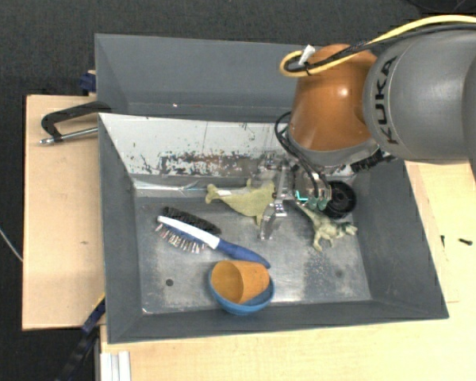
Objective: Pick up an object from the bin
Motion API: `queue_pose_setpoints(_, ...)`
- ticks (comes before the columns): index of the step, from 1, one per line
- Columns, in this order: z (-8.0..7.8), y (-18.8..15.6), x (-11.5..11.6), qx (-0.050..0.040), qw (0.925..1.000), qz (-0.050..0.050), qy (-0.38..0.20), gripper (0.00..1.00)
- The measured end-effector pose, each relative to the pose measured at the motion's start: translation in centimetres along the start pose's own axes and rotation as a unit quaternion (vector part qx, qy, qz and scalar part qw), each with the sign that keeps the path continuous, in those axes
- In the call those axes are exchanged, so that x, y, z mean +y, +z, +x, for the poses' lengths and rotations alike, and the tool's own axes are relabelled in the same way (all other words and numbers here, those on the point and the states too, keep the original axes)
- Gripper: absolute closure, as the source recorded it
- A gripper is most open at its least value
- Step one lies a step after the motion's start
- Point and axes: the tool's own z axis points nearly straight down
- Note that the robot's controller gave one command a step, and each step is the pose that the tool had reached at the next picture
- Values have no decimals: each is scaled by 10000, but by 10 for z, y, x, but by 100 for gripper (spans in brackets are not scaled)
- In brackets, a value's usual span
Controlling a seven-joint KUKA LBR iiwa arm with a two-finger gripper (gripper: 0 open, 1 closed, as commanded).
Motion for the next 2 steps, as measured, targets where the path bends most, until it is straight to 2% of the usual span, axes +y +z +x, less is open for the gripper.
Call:
queue_pose_setpoints(1, -12, 72, -2, -144, 9995, -13, -291, 0)
queue_pose_setpoints(2, -19, 63, -2, -289, 9992, -16, -284, 100)
